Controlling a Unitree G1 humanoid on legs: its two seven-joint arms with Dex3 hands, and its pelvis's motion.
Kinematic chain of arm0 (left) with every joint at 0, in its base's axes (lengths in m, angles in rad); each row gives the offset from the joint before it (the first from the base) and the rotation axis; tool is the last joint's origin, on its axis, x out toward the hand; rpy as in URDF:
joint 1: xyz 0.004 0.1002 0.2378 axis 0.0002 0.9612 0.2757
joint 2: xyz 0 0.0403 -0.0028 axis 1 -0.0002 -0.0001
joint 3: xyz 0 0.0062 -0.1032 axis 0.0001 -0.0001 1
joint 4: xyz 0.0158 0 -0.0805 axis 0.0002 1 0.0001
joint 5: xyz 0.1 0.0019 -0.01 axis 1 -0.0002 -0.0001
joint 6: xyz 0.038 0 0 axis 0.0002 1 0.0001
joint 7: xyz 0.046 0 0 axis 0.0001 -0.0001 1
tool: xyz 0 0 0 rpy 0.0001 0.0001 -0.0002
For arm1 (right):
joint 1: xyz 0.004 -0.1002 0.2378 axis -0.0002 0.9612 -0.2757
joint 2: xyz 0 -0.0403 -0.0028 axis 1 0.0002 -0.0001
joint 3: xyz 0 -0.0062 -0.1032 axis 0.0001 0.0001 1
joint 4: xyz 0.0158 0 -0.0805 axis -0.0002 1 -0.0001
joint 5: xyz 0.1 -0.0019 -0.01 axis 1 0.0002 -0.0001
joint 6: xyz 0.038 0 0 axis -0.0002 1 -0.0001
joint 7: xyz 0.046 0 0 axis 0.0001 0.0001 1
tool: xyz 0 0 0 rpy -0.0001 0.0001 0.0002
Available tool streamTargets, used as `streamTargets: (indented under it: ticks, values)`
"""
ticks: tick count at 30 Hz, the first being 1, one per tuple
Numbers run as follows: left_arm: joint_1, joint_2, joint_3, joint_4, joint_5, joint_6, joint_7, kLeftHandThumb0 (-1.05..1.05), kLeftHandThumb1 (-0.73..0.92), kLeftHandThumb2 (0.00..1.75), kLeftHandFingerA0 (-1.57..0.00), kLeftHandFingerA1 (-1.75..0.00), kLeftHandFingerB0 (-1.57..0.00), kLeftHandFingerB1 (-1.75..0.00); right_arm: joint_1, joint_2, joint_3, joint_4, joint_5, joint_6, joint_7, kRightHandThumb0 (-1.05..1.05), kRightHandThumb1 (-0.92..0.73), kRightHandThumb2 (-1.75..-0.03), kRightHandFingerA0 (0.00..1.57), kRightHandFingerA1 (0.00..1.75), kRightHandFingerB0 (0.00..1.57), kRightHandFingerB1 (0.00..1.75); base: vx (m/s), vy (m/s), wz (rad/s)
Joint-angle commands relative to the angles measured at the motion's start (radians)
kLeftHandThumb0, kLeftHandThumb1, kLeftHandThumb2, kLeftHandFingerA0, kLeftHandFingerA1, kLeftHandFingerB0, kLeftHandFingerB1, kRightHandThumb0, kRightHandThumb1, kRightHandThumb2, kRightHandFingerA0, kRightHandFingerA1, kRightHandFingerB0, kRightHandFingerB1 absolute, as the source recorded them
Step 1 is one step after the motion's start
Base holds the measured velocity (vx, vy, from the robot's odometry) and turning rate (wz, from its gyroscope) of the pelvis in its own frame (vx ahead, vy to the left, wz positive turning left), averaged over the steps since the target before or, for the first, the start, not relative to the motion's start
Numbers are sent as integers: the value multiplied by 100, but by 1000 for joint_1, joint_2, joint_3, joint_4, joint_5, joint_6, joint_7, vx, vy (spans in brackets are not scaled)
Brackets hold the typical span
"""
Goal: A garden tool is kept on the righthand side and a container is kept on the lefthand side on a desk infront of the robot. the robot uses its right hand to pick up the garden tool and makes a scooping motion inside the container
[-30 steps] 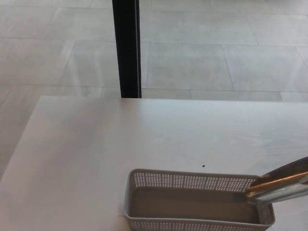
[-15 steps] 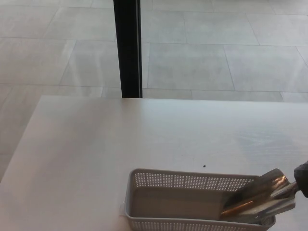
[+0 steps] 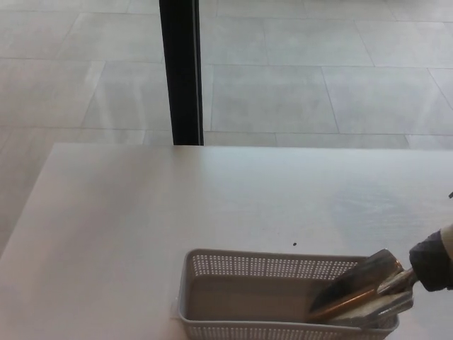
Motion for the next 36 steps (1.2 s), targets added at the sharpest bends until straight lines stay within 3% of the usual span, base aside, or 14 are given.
streamTargets:
  ticks: [1,8,9,11,14,15,19,21,22,26,28,32,33,36]
  values:
    - [5,6,3,-4,-11,-6,-12,-105,-11,112,-88,-129,-77,-113,13,94,61,-35,-61,69,61,-46,-72,-75,89,161,70,61,0,0,0]
    - [4,6,-15,-5,2,-3,-6,-105,-3,105,-78,-125,-71,-113,26,192,135,-52,-142,145,132,-42,-72,-77,88,158,69,61,0,0,0]
    - [8,6,-16,-1,1,-19,-24,-89,3,110,-101,-141,-80,-117,16,245,172,-37,-172,199,178,-43,-75,-74,86,159,71,68,0,0,0]
    - [10,1,-18,-1,2,-20,-23,-89,3,110,-101,-141,-80,-117,23,244,170,-43,-178,203,184,-43,-75,-74,86,159,71,68,0,0,0]
    - [12,5,-24,-9,1,-6,-23,-89,-2,110,-96,-139,-80,-115,10,297,190,-26,-206,247,204,-41,-73,-74,88,164,68,66,0,0,0]
    - [13,2,-5,-8,-21,-1,-37,-91,-7,101,-73,-129,-72,-110,7,310,193,-15,-210,252,198,-39,-71,-77,87,163,70,68,0,0,0]
    - [16,-5,-21,3,2,-11,8,-90,-4,101,-105,-130,-79,-111,-9,352,208,-1,-228,280,216,-41,-72,-74,86,161,65,65,0,0,0]
    - [6,-3,-5,8,-15,10,6,-97,-7,98,-81,-126,-71,-113,-19,375,214,12,-224,276,192,-43,-71,-73,85,161,63,71,0,0,0]
    - [3,-2,-11,13,-7,5,-7,-84,-6,98,-101,-136,-76,-115,-21,385,209,13,-213,278,188,-43,-68,-75,87,164,65,75,0,0,0]
    - [5,-6,-8,8,-11,7,-6,-79,-7,101,-98,-136,-75,-114,-5,440,167,23,-148,304,148,-36,-62,-83,92,174,73,107,0,0,0]
    - [8,-7,-26,12,9,-6,15,-96,-6,102,-101,-133,-78,-113,18,491,112,27,-78,332,115,-34,-62,-90,91,174,72,74,0,0,0]
    - [12,-5,-26,6,5,-11,1,-87,-5,103,-103,-137,-78,-115,42,544,59,26,-38,355,88,-33,-56,-91,93,167,71,58,0,0,0]
    - [12,-2,-31,7,11,-14,7,-102,-2,99,-85,-120,-77,-107,52,567,32,31,-13,356,60,-32,-55,-88,92,175,78,108,0,0,0]
    - [11,-3,-27,8,4,-12,3,-89,0,106,-101,-133,-79,-111,67,589,-29,18,23,357,28,-31,-51,-99,91,175,75,160,0,0,0]
